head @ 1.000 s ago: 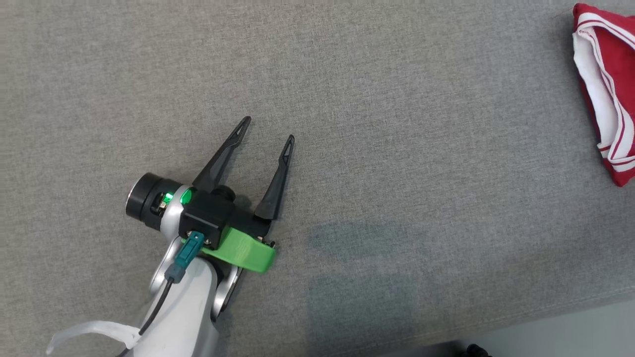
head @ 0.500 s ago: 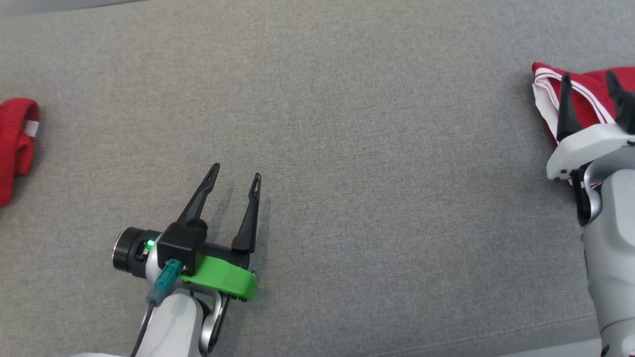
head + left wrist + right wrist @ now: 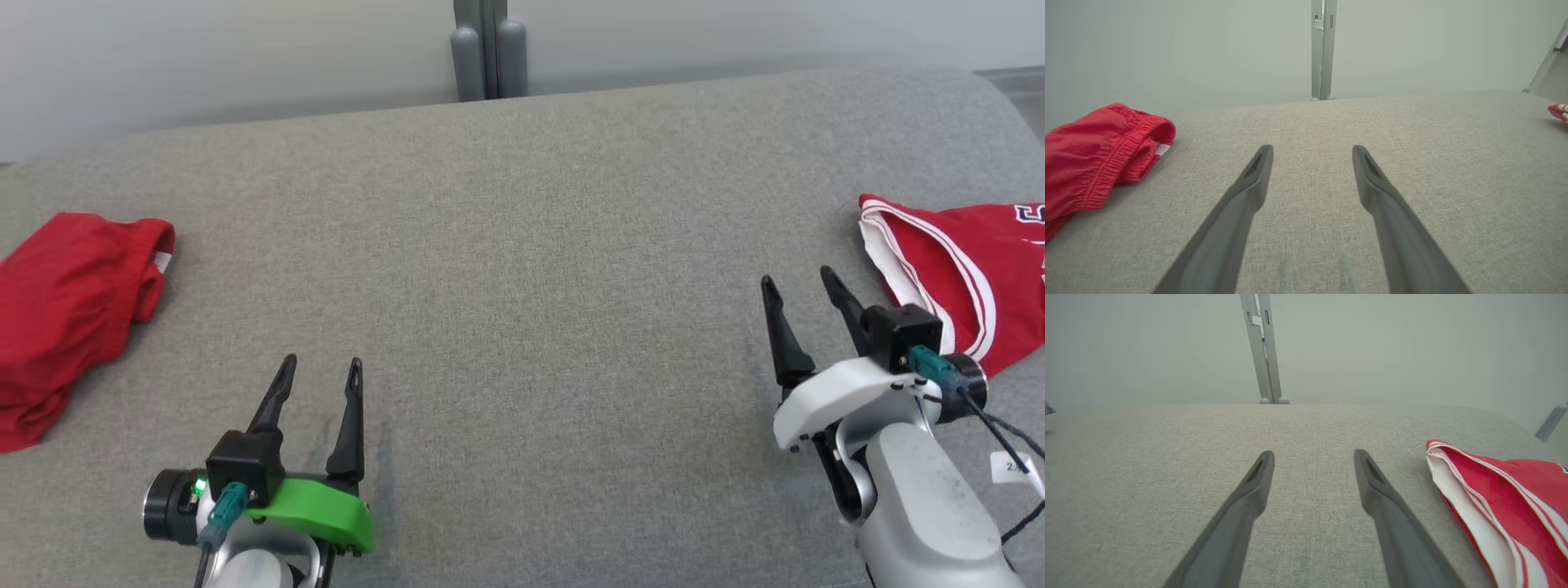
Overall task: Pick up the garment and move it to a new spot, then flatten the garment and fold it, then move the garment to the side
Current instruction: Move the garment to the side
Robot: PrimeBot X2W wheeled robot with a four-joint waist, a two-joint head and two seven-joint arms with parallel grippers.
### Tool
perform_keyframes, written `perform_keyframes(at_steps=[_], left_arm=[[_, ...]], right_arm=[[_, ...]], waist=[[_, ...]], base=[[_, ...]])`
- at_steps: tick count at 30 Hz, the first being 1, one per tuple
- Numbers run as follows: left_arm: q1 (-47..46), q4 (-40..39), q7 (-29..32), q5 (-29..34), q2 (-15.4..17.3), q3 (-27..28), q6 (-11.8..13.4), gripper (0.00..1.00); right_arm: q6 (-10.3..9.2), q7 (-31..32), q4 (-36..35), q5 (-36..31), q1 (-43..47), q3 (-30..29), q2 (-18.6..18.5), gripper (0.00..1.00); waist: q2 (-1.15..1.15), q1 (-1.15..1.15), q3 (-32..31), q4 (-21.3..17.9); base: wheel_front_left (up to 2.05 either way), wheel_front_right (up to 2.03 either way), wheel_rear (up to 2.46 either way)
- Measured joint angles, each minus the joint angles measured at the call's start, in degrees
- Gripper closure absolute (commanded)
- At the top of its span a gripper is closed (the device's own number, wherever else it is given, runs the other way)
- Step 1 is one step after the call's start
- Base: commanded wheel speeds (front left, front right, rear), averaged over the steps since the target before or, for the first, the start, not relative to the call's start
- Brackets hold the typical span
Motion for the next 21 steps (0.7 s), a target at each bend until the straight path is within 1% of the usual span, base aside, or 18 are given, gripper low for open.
perform_keyframes(at_steps=[5,12,21], left_arm=[[2.4,1.9,0.0,-0.5,0.0,1.6,1.1,0.0],[4.3,3.3,0.0,-1.1,0.0,4.2,2.5,0.0],[6.3,3.6,0.0,-1.6,0.0,5.0,3.1,0.0]], right_arm=[[0.0,0.0,-2.4,0.7,5.5,1.1,1.0,0.0],[0.0,0.0,-5.8,-0.1,10.8,-1.1,2.8,0.0],[-0.01,0.0,-8.9,-1.9,14.8,-1.2,3.6,0.0]], waist=[[0.0,0.0,-3.5,1.0],[0.0,0.0,-6.7,2.0],[0.0,0.0,-8.5,1.4]], base=[[0.0,0.0,0.0],[0.0,0.0,0.0],[0.0,0.0,0.0]])
